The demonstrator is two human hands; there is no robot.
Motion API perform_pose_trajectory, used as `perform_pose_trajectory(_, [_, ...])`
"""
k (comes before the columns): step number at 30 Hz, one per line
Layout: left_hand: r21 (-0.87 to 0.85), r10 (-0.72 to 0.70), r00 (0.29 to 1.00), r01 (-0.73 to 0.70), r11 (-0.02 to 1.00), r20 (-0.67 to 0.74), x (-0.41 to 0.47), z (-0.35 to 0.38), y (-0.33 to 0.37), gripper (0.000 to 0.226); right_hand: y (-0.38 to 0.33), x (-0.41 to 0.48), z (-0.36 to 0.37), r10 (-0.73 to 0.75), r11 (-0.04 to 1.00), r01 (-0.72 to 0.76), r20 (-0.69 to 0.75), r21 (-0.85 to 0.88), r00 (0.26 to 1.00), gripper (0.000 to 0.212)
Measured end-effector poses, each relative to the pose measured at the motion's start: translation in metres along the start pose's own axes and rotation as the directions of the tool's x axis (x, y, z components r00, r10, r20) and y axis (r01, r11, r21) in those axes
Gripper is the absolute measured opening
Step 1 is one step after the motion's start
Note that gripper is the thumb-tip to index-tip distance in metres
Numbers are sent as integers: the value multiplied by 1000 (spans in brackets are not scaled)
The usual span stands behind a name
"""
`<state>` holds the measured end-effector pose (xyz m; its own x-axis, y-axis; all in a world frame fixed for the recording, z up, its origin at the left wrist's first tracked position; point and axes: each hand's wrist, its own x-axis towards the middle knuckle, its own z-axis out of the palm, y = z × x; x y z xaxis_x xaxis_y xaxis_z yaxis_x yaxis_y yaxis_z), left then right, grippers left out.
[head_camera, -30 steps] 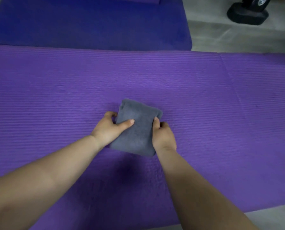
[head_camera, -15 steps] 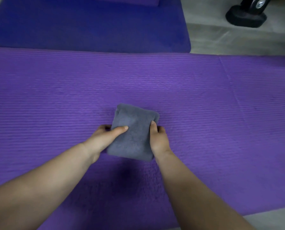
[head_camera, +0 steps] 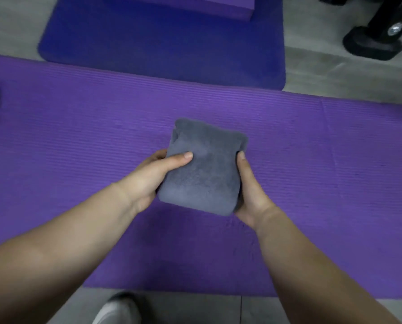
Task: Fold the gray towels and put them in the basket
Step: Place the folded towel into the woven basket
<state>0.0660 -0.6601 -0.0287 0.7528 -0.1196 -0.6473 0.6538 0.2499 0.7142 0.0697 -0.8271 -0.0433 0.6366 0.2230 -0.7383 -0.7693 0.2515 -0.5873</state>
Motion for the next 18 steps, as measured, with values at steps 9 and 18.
perform_pose_trajectory(9, [-94,-44,991,32,995,-127,-189,-1,144,20,-106,-173,134,66,986,-45,127,-159,990,23])
perform_pose_trajectory(18, [-152,30,934,-89,984,-356,-396,5,280,38,-189,-335,266,164,935,-44,317,-353,934,20])
